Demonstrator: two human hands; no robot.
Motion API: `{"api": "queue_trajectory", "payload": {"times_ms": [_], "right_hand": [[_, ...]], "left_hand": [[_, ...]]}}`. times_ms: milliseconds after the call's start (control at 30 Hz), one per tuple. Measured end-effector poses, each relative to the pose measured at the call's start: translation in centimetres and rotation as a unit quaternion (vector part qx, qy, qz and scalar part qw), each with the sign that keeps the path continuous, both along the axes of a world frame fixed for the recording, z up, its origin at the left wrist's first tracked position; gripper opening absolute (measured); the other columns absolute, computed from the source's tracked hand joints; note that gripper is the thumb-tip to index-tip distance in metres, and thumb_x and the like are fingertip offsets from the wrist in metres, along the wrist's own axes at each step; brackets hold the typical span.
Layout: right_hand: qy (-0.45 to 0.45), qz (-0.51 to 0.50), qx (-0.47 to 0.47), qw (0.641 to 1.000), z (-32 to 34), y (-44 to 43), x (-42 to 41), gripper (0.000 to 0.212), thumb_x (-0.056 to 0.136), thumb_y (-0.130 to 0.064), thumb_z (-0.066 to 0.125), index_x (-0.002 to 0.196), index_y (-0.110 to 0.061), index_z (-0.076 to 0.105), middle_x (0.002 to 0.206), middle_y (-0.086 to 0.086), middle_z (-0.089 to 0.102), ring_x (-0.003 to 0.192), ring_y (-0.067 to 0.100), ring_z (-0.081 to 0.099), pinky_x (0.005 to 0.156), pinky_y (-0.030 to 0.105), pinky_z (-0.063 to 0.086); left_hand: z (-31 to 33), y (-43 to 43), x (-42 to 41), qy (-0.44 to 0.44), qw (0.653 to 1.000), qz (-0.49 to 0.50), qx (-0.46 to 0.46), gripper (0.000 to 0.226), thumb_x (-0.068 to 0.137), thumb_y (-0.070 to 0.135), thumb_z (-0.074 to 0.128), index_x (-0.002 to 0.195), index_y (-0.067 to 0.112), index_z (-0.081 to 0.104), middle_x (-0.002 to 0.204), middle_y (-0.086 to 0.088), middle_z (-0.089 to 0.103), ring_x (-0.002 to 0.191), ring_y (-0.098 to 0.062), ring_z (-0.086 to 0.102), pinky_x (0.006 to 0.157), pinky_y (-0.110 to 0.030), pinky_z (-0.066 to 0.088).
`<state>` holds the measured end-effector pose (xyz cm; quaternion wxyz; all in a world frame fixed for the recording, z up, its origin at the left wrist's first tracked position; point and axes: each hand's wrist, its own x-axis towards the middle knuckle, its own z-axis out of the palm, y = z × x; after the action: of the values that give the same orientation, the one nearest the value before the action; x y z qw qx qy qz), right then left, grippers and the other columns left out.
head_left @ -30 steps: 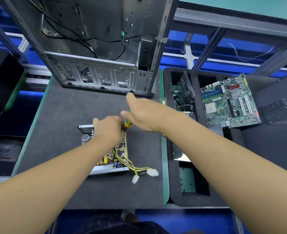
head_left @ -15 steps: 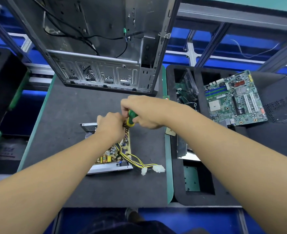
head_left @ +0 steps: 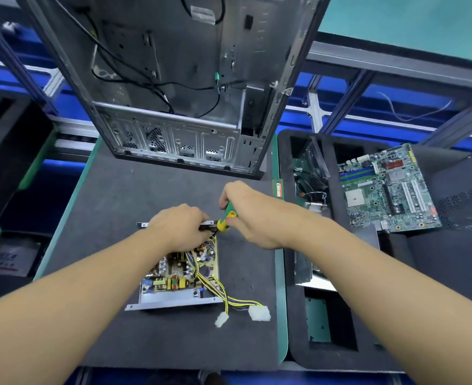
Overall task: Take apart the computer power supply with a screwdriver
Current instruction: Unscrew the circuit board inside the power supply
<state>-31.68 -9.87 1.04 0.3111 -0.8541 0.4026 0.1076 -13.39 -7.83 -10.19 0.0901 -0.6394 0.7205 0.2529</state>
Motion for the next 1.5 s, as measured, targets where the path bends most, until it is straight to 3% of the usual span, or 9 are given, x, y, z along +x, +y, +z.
{"api": "queue_trajectory", "payload": {"times_ms": [133, 400, 667, 867, 967, 1100, 1300, 1367, 1500], "right_hand": [[0.024, 0.038, 0.000, 0.999, 0.1, 0.0, 1.0, 0.030, 0.096, -0.008, 0.050, 0.118, -0.025, 0.037, 0.105, -0.008, 0.039, 0.082, 0.011, 0.043, 0.067, 0.033, 0.038], [0.076, 0.004, -0.100, 0.992, 0.5, -0.5, 2.5, 0.033, 0.102, -0.049, 0.033, 0.093, -0.018, 0.026, 0.074, 0.003, 0.047, 0.060, 0.024, 0.047, 0.053, 0.038, 0.034], [0.037, -0.045, 0.050, 0.997, 1.2, 0.0, 1.5, 0.020, 0.096, -0.011, 0.043, 0.103, -0.030, 0.038, 0.105, -0.002, 0.034, 0.091, 0.020, 0.040, 0.087, 0.048, 0.043], [0.085, -0.100, -0.052, 0.990, 0.6, 1.1, 2.3, 0.031, 0.101, -0.052, 0.029, 0.104, -0.021, 0.028, 0.092, 0.004, 0.052, 0.076, 0.035, 0.052, 0.072, 0.045, 0.046], [0.090, -0.085, -0.112, 0.986, 0.3, 1.3, 2.2, 0.024, 0.104, -0.041, 0.033, 0.095, -0.021, 0.025, 0.083, 0.001, 0.047, 0.070, 0.033, 0.049, 0.064, 0.042, 0.043], [0.033, -0.115, 0.043, 0.992, 0.8, 0.8, 1.3, 0.019, 0.093, -0.014, 0.045, 0.102, -0.029, 0.037, 0.105, -0.001, 0.034, 0.087, 0.022, 0.042, 0.082, 0.042, 0.044], [0.117, -0.167, -0.038, 0.978, 0.5, 1.5, 1.3, 0.029, 0.100, -0.051, 0.033, 0.109, -0.024, 0.029, 0.098, 0.004, 0.047, 0.078, 0.033, 0.053, 0.072, 0.043, 0.044], [0.147, -0.140, -0.072, 0.976, 0.5, 1.6, 1.4, 0.029, 0.102, -0.049, 0.029, 0.094, -0.022, 0.024, 0.079, 0.001, 0.046, 0.061, 0.027, 0.045, 0.058, 0.040, 0.037], [0.078, -0.123, 0.036, 0.989, 1.0, 1.4, 1.2, 0.014, 0.097, -0.022, 0.047, 0.101, -0.026, 0.034, 0.101, -0.001, 0.037, 0.079, 0.022, 0.043, 0.076, 0.040, 0.042]], "left_hand": [[-0.1, -0.6, 0.2, 0.013, 1.000, -0.007, 0.013, 0.021, 0.089, 0.045, 0.053, 0.096, 0.032, 0.067, 0.073, 0.008, 0.053, 0.082, -0.025, 0.059, 0.066, -0.032, 0.042], [-0.1, -1.1, 0.7, 0.007, 0.998, -0.051, 0.039, 0.022, 0.091, 0.050, 0.050, 0.097, 0.032, 0.061, 0.089, 0.001, 0.062, 0.090, -0.027, 0.061, 0.073, -0.033, 0.045], [-0.5, -1.6, 1.2, 0.045, 0.995, -0.081, 0.037, 0.021, 0.085, 0.044, 0.050, 0.080, 0.027, 0.060, 0.075, 0.004, 0.059, 0.079, -0.026, 0.061, 0.069, -0.034, 0.050], [-0.6, -1.9, 1.2, 0.041, 0.995, -0.075, 0.058, 0.027, 0.085, 0.046, 0.049, 0.097, 0.027, 0.064, 0.080, 0.004, 0.057, 0.079, -0.026, 0.058, 0.068, -0.032, 0.046], [-0.5, -2.1, 1.3, 0.056, 0.993, -0.077, 0.067, 0.024, 0.084, 0.045, 0.049, 0.087, 0.026, 0.063, 0.082, 0.002, 0.060, 0.082, -0.028, 0.062, 0.073, -0.035, 0.052], [-0.5, -2.3, 1.4, 0.061, 0.993, -0.074, 0.072, 0.022, 0.082, 0.044, 0.049, 0.079, 0.025, 0.059, 0.080, 0.003, 0.059, 0.081, -0.030, 0.062, 0.073, -0.036, 0.054], [-1.1, -1.1, 1.1, 0.047, 0.995, -0.079, 0.032, 0.022, 0.080, 0.043, 0.045, 0.081, 0.026, 0.059, 0.082, 0.003, 0.062, 0.082, -0.032, 0.062, 0.074, -0.041, 0.057], [-1.2, -1.1, 1.1, 0.044, 0.995, -0.081, 0.030, 0.023, 0.081, 0.043, 0.045, 0.082, 0.025, 0.059, 0.086, 0.003, 0.062, 0.084, -0.032, 0.062, 0.076, -0.042, 0.056], [-1.6, -1.0, 1.0, 0.029, 0.996, -0.085, 0.018, 0.026, 0.084, 0.043, 0.044, 0.088, 0.024, 0.061, 0.094, 0.003, 0.063, 0.090, -0.031, 0.063, 0.079, -0.042, 0.056]]}}
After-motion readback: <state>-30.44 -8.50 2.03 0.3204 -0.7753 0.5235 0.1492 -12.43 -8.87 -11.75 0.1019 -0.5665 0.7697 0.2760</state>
